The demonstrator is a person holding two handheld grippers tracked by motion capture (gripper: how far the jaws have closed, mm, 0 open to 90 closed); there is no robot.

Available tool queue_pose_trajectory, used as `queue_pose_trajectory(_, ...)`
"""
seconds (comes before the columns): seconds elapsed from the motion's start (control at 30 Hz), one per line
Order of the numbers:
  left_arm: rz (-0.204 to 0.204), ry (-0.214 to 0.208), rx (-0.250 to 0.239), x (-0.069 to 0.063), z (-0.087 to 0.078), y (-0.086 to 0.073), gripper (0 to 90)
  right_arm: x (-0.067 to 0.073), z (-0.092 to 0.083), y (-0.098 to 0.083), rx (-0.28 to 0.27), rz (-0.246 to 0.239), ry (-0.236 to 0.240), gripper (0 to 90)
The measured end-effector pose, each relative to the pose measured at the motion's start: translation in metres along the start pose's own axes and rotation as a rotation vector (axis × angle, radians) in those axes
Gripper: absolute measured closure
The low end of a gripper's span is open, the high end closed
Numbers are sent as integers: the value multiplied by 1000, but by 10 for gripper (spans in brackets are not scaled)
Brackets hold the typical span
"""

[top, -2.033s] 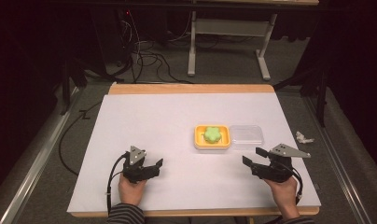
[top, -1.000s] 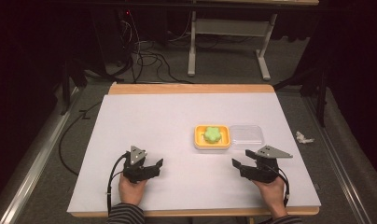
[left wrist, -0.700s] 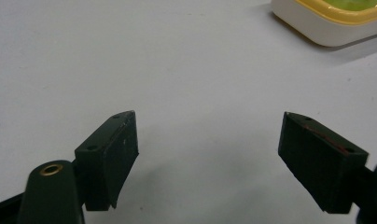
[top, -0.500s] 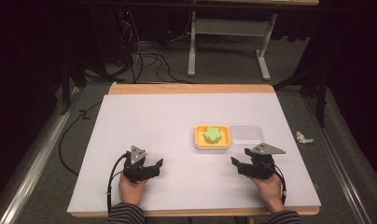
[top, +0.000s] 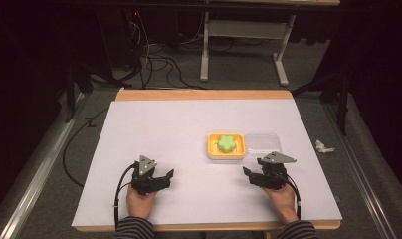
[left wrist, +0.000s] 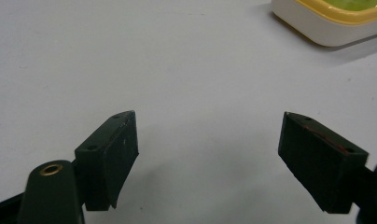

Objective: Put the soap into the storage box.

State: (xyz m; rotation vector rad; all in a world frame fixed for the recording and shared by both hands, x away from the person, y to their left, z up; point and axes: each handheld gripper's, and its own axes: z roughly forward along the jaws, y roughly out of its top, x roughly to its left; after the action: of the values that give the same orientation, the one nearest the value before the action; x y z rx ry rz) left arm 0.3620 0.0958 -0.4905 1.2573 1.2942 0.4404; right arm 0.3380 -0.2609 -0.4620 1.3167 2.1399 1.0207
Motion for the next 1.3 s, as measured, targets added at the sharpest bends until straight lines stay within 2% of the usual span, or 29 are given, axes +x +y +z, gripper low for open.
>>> queue_pose_trajectory(0.13,-3,-2,-5,0,0,0,204,0,4,0,1,-14,-7,340)
queue_pose_trajectory(0.27,-1,-2,-2,0,0,0,204,-1,6,0,1,6,-11,340)
queue_pose_trajectory(0.47,-2,-1,-6,0,0,0,204,-2,11,-2,6,9,-19,341)
queue_pose_trajectory(0.73,-1,1,-3,0,0,0,204,-2,15,-4,14,-14,-38,349)
queue_pose_trajectory(1.3,-3,2,-8,0,0,0,205,-2,16,-9,-23,-14,-41,352)
